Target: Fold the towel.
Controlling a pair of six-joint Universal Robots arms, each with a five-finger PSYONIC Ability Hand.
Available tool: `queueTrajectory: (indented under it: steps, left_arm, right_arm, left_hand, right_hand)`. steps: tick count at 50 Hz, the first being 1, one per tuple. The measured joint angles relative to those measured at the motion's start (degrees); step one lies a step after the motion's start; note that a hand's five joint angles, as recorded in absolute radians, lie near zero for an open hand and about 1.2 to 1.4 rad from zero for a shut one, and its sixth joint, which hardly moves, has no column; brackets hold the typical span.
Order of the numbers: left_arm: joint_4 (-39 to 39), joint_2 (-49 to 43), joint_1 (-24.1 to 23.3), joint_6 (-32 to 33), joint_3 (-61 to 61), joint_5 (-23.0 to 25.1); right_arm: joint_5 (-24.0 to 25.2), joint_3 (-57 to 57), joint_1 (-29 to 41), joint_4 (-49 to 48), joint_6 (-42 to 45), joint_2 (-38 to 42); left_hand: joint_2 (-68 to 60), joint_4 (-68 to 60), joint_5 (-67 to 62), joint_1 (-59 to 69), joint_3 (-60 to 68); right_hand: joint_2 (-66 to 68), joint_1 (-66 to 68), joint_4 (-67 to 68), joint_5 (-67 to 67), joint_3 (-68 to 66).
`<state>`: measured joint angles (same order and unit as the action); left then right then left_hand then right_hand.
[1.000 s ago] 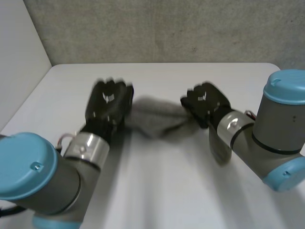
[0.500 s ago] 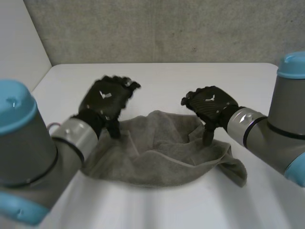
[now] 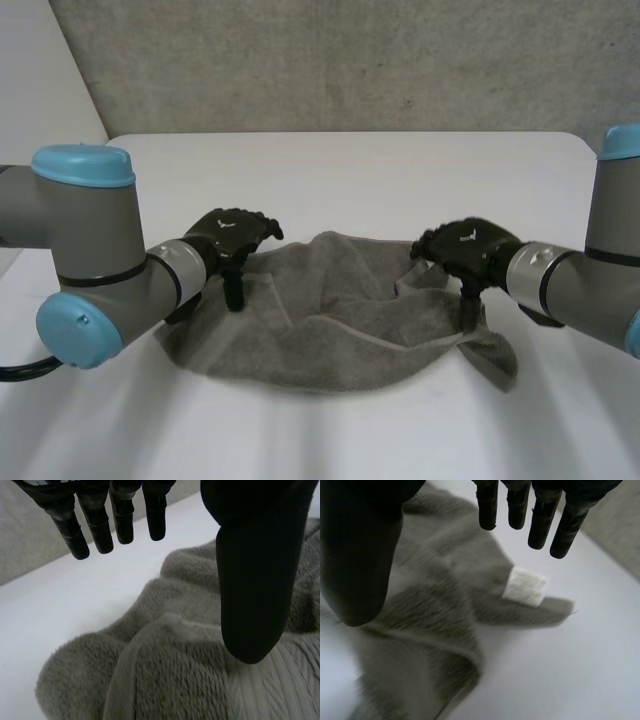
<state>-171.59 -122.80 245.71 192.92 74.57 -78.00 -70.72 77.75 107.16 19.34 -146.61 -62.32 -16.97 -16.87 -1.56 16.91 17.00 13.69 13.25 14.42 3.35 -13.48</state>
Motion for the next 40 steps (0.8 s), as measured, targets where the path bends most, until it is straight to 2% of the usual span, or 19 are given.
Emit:
queueTrajectory:
  steps: [12,21,28,31,33,40]
  left_arm:
    - [2.1,-5.4,-0.7,8.5,-3.9,-0.4]
    - [3.2,-8.7,-1.5,10.0,-6.2,-0.6]
    - [4.2,-10.5,-1.4,9.9,-8.0,-0.9]
    - [4.3,-10.8,-1.3,9.9,-8.3,-1.0]
    - [4.3,-11.0,-1.3,9.8,-8.4,-1.1]
    - [4.1,-10.4,-1.5,9.8,-8.2,-1.1]
  right_arm:
    - [1.2,9.7,-3.0,-1.2,0.2,-5.9]
    - [2.9,14.2,-4.9,-3.9,0.2,-8.9]
    - [3.5,16.6,-5.2,-5.4,0.2,-9.1]
    - [3.5,17.5,-5.2,-6.0,0.2,-9.1]
    - [3.5,18.6,-5.2,-6.8,0.0,-9.5]
    - [3.4,21.4,-5.6,-10.0,-0.6,-11.1]
  left_hand:
    - [-1.1,-1.1,0.0,1.1,1.0]
    - [-5.7,-5.7,-0.5,5.7,5.6]
    - [-19.0,-18.7,-13.9,19.0,19.0]
    - [-26.0,-25.6,-20.7,26.0,25.9]
    - [-34.7,-34.5,-29.5,34.6,34.3]
    - [-49.1,-49.3,-43.5,48.4,48.9]
  right_hand:
    - [0.0,0.0,0.0,0.0,0.0]
    - [0.0,0.0,0.0,0.0,0.0]
    - [0.7,1.2,0.4,0.6,-0.6]
    - [6.0,6.3,5.0,6.5,-5.9]
    - [12.2,12.5,11.5,13.2,-12.6]
    - [15.2,15.9,14.6,16.1,-15.7]
